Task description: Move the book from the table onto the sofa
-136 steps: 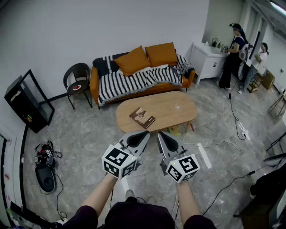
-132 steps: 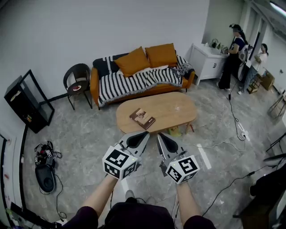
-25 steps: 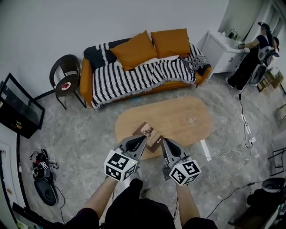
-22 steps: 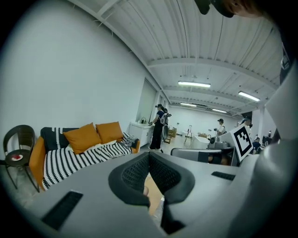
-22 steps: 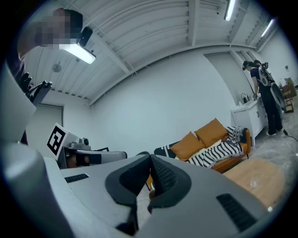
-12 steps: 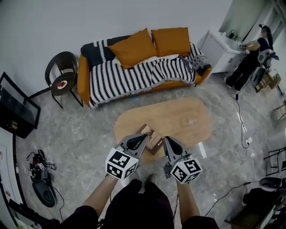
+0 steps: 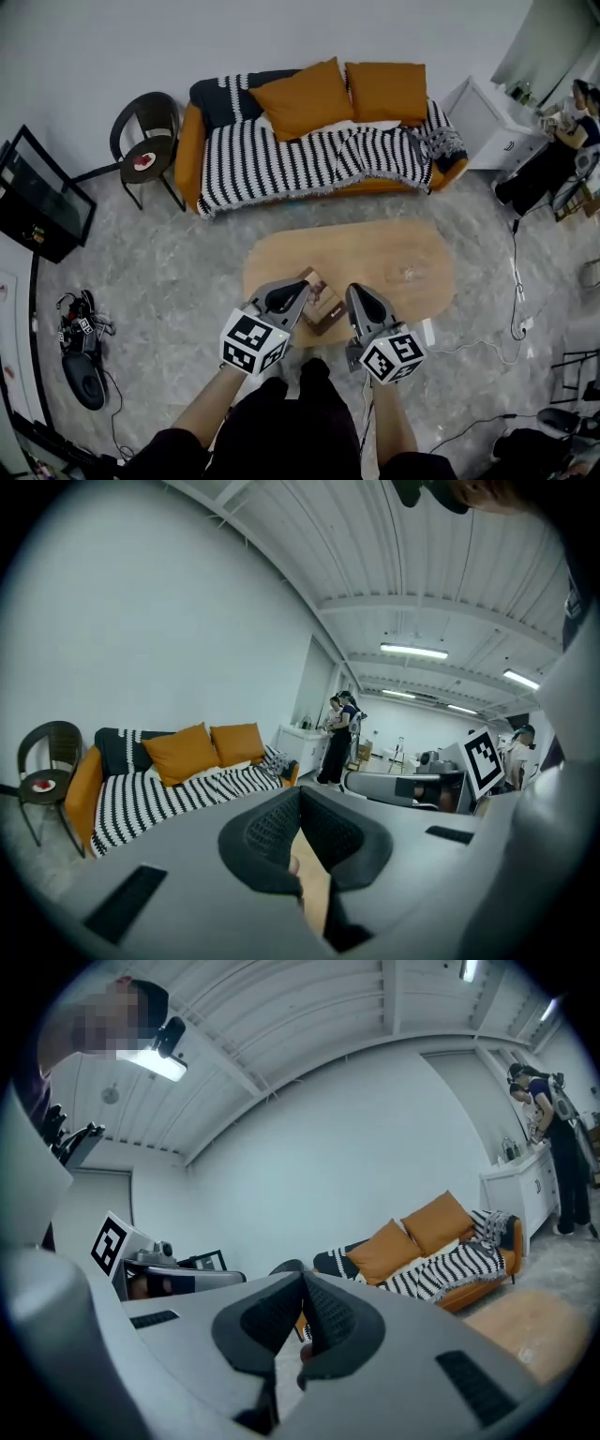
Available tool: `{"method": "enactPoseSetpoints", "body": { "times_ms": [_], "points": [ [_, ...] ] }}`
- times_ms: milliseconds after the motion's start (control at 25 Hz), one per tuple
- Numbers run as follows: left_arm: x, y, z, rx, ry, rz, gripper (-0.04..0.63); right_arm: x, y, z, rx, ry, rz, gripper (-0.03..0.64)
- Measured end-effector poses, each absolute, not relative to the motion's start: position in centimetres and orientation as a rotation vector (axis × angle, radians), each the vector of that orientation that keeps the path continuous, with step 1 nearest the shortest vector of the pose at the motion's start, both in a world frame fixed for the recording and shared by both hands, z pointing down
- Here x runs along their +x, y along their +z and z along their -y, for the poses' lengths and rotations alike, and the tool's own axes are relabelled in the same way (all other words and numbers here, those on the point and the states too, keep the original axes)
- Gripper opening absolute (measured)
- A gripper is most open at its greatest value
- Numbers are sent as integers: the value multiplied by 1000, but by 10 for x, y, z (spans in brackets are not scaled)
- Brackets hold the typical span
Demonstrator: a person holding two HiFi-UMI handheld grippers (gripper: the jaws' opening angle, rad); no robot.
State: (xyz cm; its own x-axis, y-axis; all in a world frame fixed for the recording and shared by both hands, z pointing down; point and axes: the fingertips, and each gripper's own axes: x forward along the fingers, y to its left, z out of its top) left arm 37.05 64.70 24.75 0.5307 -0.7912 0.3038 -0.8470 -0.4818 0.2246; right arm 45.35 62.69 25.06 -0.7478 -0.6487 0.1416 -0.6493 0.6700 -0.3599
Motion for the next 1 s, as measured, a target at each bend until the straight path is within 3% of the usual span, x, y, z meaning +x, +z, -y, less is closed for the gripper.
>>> {"method": "enactPoseSetpoints", "body": {
  "times_ms": [600, 1000],
  "points": [
    [380, 264, -585, 2232, 213, 1592, 15, 472, 273, -545, 803, 634, 2917, 25],
    [358, 323, -589, 2087, 185, 1604, 15, 459, 322, -529, 732, 675, 2840, 25]
  ]
}}
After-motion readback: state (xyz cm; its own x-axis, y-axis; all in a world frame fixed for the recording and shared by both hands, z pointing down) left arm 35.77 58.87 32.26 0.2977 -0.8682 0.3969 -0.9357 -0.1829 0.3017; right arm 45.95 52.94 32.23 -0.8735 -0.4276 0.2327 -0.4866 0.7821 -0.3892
